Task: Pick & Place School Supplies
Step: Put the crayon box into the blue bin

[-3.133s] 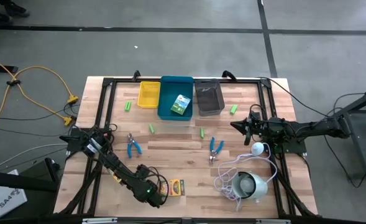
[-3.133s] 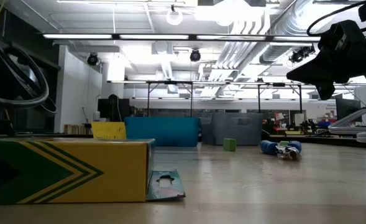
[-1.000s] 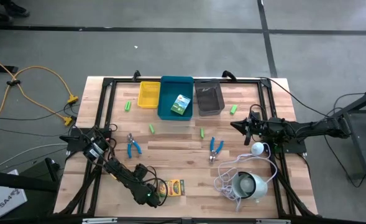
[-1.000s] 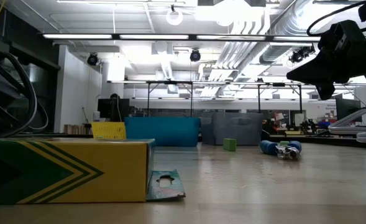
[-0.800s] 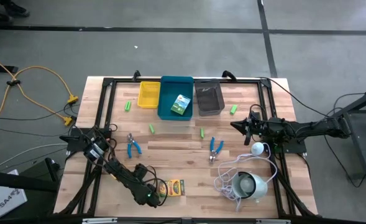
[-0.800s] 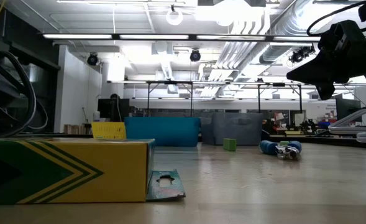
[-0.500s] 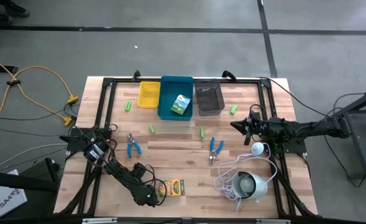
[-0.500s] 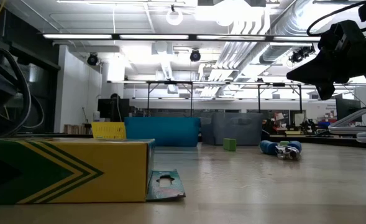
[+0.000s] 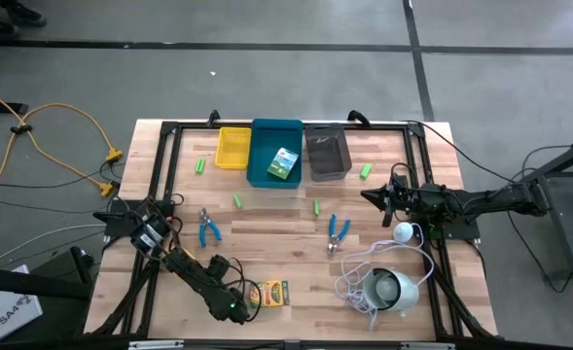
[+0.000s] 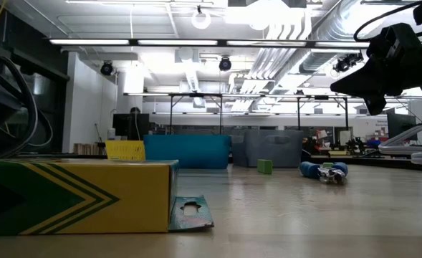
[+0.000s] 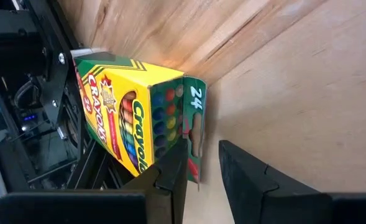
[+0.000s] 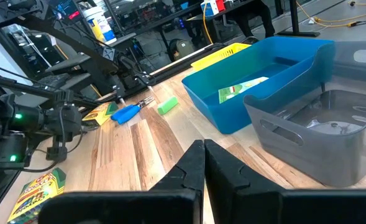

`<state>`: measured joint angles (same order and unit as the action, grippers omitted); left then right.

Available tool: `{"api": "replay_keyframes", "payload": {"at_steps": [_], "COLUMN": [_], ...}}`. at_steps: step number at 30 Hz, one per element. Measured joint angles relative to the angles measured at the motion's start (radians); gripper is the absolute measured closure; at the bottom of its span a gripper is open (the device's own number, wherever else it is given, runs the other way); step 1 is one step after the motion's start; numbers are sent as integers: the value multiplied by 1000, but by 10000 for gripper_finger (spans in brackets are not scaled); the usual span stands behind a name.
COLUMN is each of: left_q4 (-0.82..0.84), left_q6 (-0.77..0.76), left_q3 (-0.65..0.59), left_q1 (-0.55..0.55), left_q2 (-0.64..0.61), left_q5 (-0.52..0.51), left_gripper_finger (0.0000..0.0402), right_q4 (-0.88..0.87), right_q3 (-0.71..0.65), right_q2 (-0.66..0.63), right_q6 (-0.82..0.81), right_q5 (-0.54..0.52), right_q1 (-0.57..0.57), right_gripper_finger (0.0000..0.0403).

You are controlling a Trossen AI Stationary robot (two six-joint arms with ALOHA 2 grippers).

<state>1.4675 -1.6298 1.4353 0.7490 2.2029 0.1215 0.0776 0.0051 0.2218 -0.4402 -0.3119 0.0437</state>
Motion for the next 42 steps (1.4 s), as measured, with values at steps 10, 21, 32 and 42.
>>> {"api": "replay_keyframes", "payload": {"at_steps": [10, 21, 32, 42], "left_q4": [0, 35, 6, -7], "left_q6": [21, 28, 59, 20], "left_q3": [0, 0, -2, 0], "left_q1": [2, 9, 16, 42], "left_q2": [43, 49, 33, 11], "left_q5": [7, 3, 3, -44], "left_gripper_finger": [309, 309, 309, 309], "right_q4": [0, 0, 0, 0], "right_q3": [0, 0, 0, 0], "right_q2": [0, 0, 0, 0], "right_q6": [0, 0, 0, 0], "right_q5": [0, 0, 0, 0], "right_q1": [0, 0, 0, 0], "right_gripper_finger": [400, 400, 400, 400]}}
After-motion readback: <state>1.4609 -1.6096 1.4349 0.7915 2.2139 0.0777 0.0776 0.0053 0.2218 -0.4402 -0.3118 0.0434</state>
